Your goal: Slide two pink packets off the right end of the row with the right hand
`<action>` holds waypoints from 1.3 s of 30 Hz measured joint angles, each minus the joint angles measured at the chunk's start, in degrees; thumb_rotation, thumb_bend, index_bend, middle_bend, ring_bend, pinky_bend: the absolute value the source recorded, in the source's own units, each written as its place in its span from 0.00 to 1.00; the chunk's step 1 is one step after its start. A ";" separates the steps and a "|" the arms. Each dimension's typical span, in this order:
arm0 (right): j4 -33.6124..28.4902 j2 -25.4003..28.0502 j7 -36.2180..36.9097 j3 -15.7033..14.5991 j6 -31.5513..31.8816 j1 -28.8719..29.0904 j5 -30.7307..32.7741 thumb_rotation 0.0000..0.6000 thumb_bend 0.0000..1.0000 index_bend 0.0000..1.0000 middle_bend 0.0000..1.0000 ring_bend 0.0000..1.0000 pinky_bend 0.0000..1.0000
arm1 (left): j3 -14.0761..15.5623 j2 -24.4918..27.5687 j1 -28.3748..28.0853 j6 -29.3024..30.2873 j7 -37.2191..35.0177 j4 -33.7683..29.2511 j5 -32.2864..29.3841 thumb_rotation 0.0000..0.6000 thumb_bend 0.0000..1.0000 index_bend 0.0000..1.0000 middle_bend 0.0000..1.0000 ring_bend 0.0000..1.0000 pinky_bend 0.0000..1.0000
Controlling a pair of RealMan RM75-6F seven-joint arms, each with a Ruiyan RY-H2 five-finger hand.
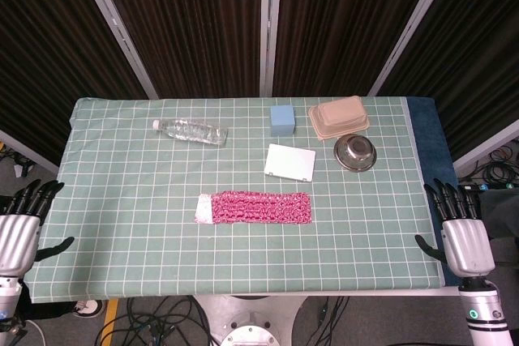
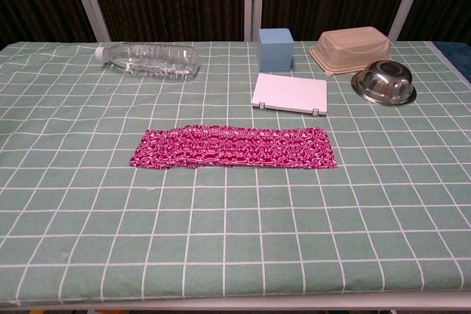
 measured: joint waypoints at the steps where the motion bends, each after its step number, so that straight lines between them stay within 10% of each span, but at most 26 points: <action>1: 0.02 -0.01 0.01 0.00 0.00 0.00 0.00 1.00 0.11 0.00 0.00 0.00 0.00 | -0.04 -0.05 -0.03 -0.07 0.10 -0.03 -0.11 1.00 0.00 0.11 0.11 0.04 0.14; 12: -0.32 0.01 0.09 0.20 0.08 -0.07 0.26 1.00 0.17 0.00 0.00 0.00 0.00 | -0.78 -0.24 -0.86 -1.16 1.15 -0.94 -1.10 1.00 0.00 0.11 0.11 0.04 0.14; 18: -0.69 -0.01 -1.14 -0.20 -0.51 0.03 0.12 1.00 0.91 0.00 0.00 0.00 0.00 | -0.70 0.18 -0.64 -0.83 0.72 -1.17 -1.06 1.00 0.00 0.11 0.11 0.04 0.14; 20: -0.74 0.10 -1.35 -0.39 -0.52 0.00 -0.19 1.00 1.00 0.00 0.02 0.00 0.01 | -0.33 0.19 -0.23 -0.39 0.14 -0.78 -0.70 1.00 0.00 0.11 0.11 0.04 0.14; 23: -0.68 0.34 -0.83 -0.37 -0.60 -0.03 0.01 1.00 1.00 0.00 0.16 0.19 0.25 | 0.04 -0.23 0.10 -0.19 -0.79 0.46 -0.50 1.00 0.00 0.11 0.11 0.04 0.14; 27: -0.91 0.79 -0.31 -0.59 -2.62 0.41 0.75 1.00 1.00 0.00 0.62 0.68 0.67 | 0.08 -0.79 0.02 -0.44 -0.86 1.03 -0.55 1.00 0.00 0.11 0.11 0.04 0.14; 31: -0.55 0.65 -0.71 -1.16 -5.07 1.19 1.17 1.00 1.00 0.00 0.84 0.84 0.75 | 0.03 -0.94 -0.03 -0.69 -0.75 1.17 -0.88 1.00 0.00 0.11 0.11 0.04 0.14; 39: -1.07 -0.56 -4.53 -1.38 -7.54 2.75 1.55 1.00 1.00 0.04 0.90 0.89 0.77 | 0.11 -1.10 0.04 -0.84 -1.02 1.61 -1.03 1.00 0.00 0.11 0.11 0.04 0.14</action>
